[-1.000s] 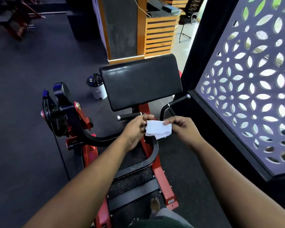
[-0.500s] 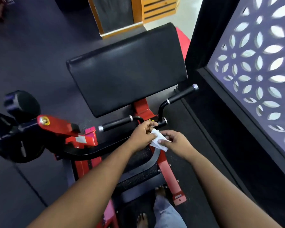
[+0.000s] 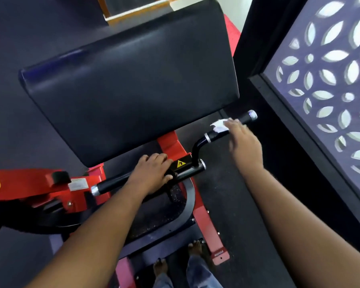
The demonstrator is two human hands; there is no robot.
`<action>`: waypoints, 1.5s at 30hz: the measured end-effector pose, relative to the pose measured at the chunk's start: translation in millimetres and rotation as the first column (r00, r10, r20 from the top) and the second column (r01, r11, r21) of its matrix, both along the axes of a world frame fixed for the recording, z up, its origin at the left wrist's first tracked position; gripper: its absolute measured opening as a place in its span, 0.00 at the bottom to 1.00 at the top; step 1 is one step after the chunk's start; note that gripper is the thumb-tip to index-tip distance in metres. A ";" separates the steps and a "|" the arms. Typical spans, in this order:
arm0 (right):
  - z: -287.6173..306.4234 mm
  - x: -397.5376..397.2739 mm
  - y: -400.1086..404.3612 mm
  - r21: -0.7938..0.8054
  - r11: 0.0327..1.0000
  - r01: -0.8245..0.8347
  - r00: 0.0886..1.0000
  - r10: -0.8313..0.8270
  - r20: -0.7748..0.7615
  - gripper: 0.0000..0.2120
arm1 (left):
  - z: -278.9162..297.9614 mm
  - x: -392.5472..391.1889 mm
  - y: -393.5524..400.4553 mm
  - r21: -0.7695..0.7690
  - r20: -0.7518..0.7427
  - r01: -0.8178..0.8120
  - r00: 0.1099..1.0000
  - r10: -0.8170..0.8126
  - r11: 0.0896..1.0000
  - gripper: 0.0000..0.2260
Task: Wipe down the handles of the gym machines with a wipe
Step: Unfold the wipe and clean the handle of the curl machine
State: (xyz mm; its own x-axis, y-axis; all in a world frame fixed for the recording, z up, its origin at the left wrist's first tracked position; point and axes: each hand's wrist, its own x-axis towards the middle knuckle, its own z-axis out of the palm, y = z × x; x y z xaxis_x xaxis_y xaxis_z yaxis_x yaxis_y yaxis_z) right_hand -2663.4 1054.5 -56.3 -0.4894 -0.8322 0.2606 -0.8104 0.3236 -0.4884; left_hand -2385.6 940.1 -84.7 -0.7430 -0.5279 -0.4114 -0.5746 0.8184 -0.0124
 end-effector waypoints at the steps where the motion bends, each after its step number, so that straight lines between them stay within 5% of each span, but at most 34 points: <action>1: -7.9 -9.3 -8.1 0.041 0.999 -0.026 0.996 0.030 -0.088 0.23 | -2.2 1.2 -5.8 0.010 0.046 0.021 0.999 -0.022 1.000 0.28; 5: -43.0 -19.7 -18.7 0.306 0.950 -0.055 0.946 0.148 -0.287 0.26 | -14.7 9.5 -19.6 0.043 0.114 0.082 0.990 -0.086 0.996 0.24; 10: -65.5 12.3 -9.2 0.376 0.895 -0.239 0.857 0.377 -0.351 0.33 | -19.9 0.1 -39.1 0.167 0.140 0.042 0.988 -0.066 0.985 0.20; 16: -50.0 -9.8 -13.9 0.406 0.903 0.144 0.933 0.013 -0.360 0.28 | -23.7 2.2 -38.1 0.133 0.125 0.070 0.988 -0.087 0.989 0.18; 20: -59.9 23.6 -6.2 0.514 0.847 -0.137 0.855 0.363 -0.370 0.34 | -24.6 2.2 -37.3 0.111 0.091 0.084 0.991 -0.094 0.990 0.17; 25: -54.1 -5.7 -9.1 0.446 0.865 0.231 0.921 -0.046 -0.387 0.36 | -23.7 3.4 -37.2 0.102 0.059 0.071 0.995 -0.077 0.992 0.16; 29: -56.9 13.1 -9.5 0.492 0.867 -0.071 0.867 0.298 -0.400 0.33 | -26.2 3.9 -37.9 0.104 0.052 0.069 0.996 -0.075 0.992 0.16; 35: -43.3 -24.7 -18.7 0.479 0.863 0.160 0.907 0.062 -0.416 0.38 | -30.9 4.8 -38.6 0.100 0.025 0.061 0.998 -0.064 0.993 0.15; 40: -60.2 1.4 -17.4 0.558 0.812 -0.172 0.788 0.453 -0.417 0.39 | -30.3 4.1 -38.4 0.100 0.015 0.056 0.998 -0.057 0.993 0.15; 45: -45.2 -31.1 -18.5 0.532 0.815 0.229 0.878 0.063 -0.475 0.44 | -25.5 3.3 -38.6 0.095 0.010 0.068 0.998 -0.069 0.993 0.15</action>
State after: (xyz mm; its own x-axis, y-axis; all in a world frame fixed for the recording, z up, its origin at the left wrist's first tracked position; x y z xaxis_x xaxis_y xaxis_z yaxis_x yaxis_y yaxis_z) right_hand -2694.6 1036.0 -101.5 -0.5104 -0.8595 -0.0273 -0.8429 0.4937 0.2141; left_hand -2382.3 901.6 -110.2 -0.7703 -0.4343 -0.4670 -0.5174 0.8537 0.0594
